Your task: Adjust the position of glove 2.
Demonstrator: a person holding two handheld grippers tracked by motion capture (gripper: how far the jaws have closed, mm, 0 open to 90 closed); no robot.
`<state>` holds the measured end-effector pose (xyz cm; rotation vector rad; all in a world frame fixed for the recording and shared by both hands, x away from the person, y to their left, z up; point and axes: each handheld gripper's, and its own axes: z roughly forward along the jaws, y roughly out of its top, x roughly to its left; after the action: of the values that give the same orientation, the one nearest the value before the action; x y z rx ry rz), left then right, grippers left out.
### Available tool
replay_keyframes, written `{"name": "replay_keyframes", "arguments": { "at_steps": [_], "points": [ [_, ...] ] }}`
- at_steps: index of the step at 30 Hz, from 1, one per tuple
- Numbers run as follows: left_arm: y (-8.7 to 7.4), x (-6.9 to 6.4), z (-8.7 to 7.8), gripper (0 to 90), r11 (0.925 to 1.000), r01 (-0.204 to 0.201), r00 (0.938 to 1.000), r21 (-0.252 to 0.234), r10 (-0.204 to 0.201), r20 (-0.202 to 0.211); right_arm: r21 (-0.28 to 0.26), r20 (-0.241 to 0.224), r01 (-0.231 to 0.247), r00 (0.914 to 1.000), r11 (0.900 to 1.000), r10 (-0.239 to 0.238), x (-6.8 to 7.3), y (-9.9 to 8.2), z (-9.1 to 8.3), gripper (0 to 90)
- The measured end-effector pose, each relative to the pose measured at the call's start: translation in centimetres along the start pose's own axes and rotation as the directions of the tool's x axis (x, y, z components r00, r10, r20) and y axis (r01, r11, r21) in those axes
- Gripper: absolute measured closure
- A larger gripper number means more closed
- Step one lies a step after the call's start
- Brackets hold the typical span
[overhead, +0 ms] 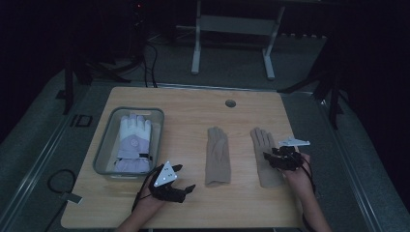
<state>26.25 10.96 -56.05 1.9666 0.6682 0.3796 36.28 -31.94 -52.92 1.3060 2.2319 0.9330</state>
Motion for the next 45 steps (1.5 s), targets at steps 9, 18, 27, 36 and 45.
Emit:
{"name": "replay_keyframes", "arguments": {
  "at_steps": [9,18,27,36,45],
  "points": [
    [0.1,0.1,0.0,14.9,1.0,-0.001,1.0,-0.007,0.001,-0.006,0.017,0.006,0.016,0.9999,0.9997,-0.016,0.0,-1.6,1.2,54.1],
    [0.0,0.1,0.1,14.9,1.0,0.002,1.0,-0.003,-0.002,-0.007,0.012,0.055,-0.023,0.9983,0.9997,0.022,1.0,-1.6,1.1,82.6],
    [0.1,0.2,0.0,14.9,1.0,0.006,0.9999,-0.007,-0.006,-0.009,-0.03,0.119,-0.171,0.9776,0.9848,0.173,2.1,-0.3,0.3,83.2],
    [0.1,0.2,-0.1,14.9,0.9999,0.01,0.9999,-0.01,-0.01,-0.01,-0.078,0.177,-0.194,0.9628,0.978,0.205,4.0,2.3,-1.0,83.4],
    [0.2,0.2,-0.1,14.8,0.9999,0.005,0.9999,-0.011,-0.005,-0.01,-0.14,0.155,-0.189,0.9653,0.972,0.21,6.7,5.1,-1.9,83.4]
  ]
}}
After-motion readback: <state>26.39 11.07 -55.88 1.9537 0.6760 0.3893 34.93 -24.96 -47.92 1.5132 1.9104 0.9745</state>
